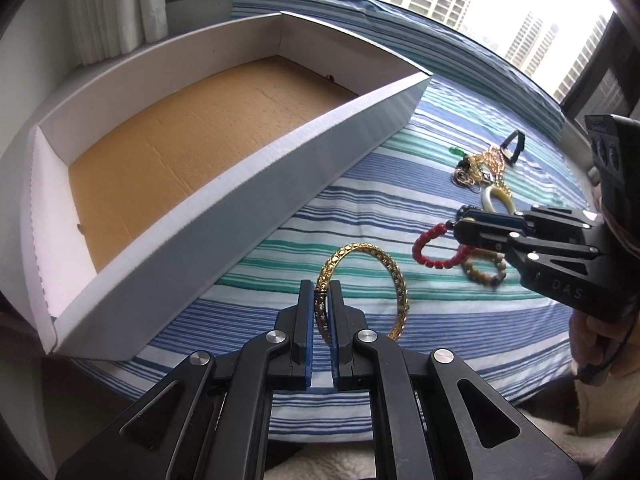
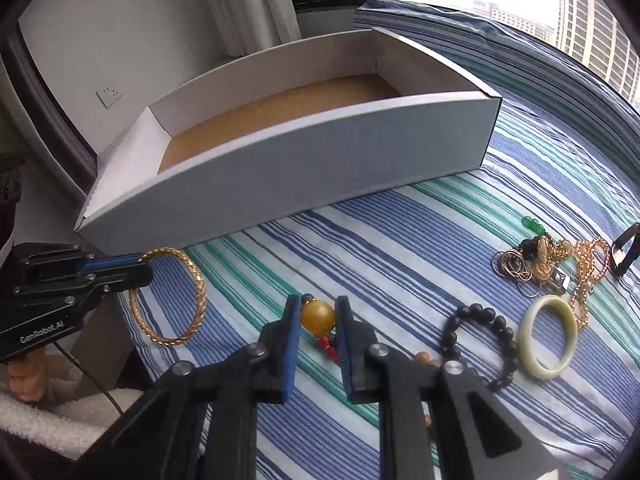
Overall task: Organize jewelry
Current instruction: 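Carry both bracelets into the white tray and open both tools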
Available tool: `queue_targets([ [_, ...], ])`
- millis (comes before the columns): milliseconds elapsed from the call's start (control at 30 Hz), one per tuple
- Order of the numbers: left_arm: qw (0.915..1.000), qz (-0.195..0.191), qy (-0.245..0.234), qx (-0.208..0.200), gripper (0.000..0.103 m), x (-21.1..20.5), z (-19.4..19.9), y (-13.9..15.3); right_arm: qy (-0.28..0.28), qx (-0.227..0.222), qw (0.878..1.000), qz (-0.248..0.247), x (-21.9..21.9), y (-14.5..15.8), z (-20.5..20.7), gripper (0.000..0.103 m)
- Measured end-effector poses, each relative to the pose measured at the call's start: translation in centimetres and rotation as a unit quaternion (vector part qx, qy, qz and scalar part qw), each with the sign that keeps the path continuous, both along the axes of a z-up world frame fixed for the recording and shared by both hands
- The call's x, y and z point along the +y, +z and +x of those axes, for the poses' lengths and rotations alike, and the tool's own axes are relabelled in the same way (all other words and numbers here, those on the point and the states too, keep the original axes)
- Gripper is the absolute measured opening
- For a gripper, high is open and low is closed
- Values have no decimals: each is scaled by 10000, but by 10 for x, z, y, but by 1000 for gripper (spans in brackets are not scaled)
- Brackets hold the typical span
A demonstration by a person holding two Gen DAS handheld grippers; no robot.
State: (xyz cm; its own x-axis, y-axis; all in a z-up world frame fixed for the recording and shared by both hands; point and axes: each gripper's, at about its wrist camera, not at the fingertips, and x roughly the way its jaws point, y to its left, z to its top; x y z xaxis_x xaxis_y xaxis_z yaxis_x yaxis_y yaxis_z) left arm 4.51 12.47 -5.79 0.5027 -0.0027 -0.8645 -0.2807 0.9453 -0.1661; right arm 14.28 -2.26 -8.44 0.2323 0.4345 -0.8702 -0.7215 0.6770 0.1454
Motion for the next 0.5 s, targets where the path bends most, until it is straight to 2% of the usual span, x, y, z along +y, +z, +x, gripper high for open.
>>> queue_targets([
  [167,9996,272,53,-66,4,1,-2,10,110,9,9996,249,1,26,-4,17],
  [300,9989,442,103,-139,4,5,-6,21,274,-63,9989,364,18,45,-7,17],
  [433,9986,154,237,-437,5,28,-13,51,490,-154,9973,524,40,68,-5,17],
  [500,9969,138,441,-638,5,50,-16,70,618,-251,9955,669,55,86,-2,17],
])
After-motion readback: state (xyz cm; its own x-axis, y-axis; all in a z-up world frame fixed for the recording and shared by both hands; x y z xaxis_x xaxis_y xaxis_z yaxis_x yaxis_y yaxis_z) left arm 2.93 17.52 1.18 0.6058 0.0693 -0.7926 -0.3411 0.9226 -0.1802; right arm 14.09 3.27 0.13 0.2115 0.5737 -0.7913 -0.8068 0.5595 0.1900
